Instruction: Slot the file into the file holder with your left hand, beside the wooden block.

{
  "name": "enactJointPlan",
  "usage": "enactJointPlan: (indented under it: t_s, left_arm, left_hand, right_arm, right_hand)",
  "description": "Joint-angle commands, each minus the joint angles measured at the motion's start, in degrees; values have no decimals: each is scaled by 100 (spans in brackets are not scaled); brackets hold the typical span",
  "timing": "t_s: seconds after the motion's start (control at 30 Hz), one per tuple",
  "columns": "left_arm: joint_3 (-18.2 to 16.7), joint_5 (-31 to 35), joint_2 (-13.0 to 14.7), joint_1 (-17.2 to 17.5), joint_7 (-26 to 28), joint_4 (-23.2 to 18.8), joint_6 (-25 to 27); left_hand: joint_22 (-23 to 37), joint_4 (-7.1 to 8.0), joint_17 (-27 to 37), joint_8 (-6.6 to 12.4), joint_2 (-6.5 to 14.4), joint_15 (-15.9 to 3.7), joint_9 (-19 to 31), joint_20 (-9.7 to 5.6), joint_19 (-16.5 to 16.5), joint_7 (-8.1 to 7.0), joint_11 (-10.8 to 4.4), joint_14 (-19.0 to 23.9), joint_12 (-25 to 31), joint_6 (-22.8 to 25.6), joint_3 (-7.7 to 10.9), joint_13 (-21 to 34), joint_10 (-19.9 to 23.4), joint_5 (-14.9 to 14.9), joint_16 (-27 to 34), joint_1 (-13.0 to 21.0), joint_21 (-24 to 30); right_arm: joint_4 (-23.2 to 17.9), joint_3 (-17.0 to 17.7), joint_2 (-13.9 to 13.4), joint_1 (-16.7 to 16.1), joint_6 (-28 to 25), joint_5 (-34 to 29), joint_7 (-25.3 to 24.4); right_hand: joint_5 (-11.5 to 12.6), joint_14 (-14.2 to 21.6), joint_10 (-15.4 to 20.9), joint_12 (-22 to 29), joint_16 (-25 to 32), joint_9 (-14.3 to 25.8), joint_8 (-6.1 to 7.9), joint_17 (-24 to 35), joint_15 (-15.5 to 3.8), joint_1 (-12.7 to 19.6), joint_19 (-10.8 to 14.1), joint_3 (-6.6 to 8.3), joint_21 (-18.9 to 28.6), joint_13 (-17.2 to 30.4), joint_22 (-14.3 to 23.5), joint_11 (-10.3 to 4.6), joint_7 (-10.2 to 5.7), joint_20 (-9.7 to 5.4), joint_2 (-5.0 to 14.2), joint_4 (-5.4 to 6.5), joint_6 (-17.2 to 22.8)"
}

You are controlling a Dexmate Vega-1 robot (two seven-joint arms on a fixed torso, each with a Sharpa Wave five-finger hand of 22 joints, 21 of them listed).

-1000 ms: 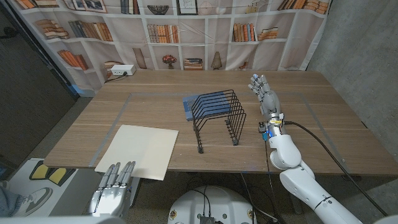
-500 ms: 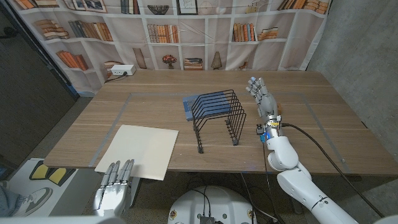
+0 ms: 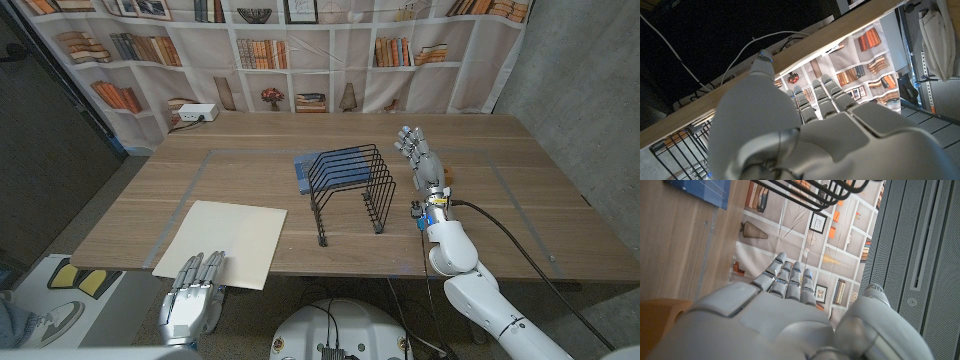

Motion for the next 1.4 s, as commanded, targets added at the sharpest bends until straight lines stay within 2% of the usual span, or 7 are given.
enactJointPlan:
  t_s: [0.03,0.3,0.57,0.73,0.83,1.13,1.4]
  left_arm:
    - [105,-242,321,-150,29,76,-362]
    - [150,-254,331,-179,29,130,-320]
    - [129,-243,198,-264,29,302,-504]
    - [82,-256,67,-333,29,415,-678]
    - [-1,-251,-32,-347,29,456,-817]
    - [-164,-393,-118,-320,29,382,-1099]
    - [-31,-875,278,-288,-23,-101,-816]
  left_hand:
    - [12,-31,2,51,-6,-1001,12,-789,77,-8,4,102,52,122,-9,14,139,23,32,36,27]
    - [23,-127,4,150,56,-998,-4,-749,277,-33,11,466,116,498,70,6,540,38,75,227,55]
    - [34,-170,10,382,159,-1019,-40,-786,730,-116,-21,1189,228,1415,182,-6,1345,12,124,401,155]
    - [38,-166,15,464,252,-1027,-54,-767,971,-49,-9,1581,258,1836,270,-11,1746,8,142,481,212]
    - [42,-131,15,506,325,-1026,-67,-757,1256,-9,-153,2003,230,2171,381,-13,2046,-8,159,527,295]
    - [30,-17,3,678,285,-1042,-55,-736,2562,227,-128,3723,155,3542,764,2,3511,-62,149,564,680]
    - [14,-17,5,807,287,-1037,46,-692,2909,349,-36,4154,170,3769,850,126,3775,-66,150,595,776]
  right_arm:
    - [-10,-21,48,-73,-11,-84,-118]
    - [-39,-12,35,-115,-12,-117,-148]
    - [-140,14,-1,-191,-93,-153,-213]
    - [-205,19,-19,-221,-154,-181,-247]
    - [-244,18,-23,-228,-188,-201,-269]
    - [-241,4,2,-204,-228,-190,-294]
    - [-220,10,9,-204,-233,-123,-288]
  right_hand:
    - [45,59,51,12,5,19,-14,19,-18,-41,36,-18,-22,28,28,-6,-10,-170,-13,5,44]
    - [46,60,54,11,2,20,-15,19,-20,-40,41,-19,-33,29,28,-12,-10,-170,-10,3,46]
    - [46,63,64,10,0,20,-17,21,-13,-47,45,-23,-52,29,29,-33,-11,-164,-4,3,47]
    - [46,66,69,9,-1,20,-17,21,-16,-50,49,-25,-62,30,30,-28,-6,-162,-2,2,50]
    - [46,66,73,10,-2,20,-18,21,-14,-51,51,-26,-68,30,31,-35,-9,-163,0,2,50]
    - [46,68,81,9,-5,20,-17,21,-21,-52,57,-28,-86,30,32,-24,-17,-164,5,-2,57]
    - [46,73,80,5,-6,20,-18,22,-25,-52,61,-30,-101,31,33,-45,-12,-167,10,-5,59]
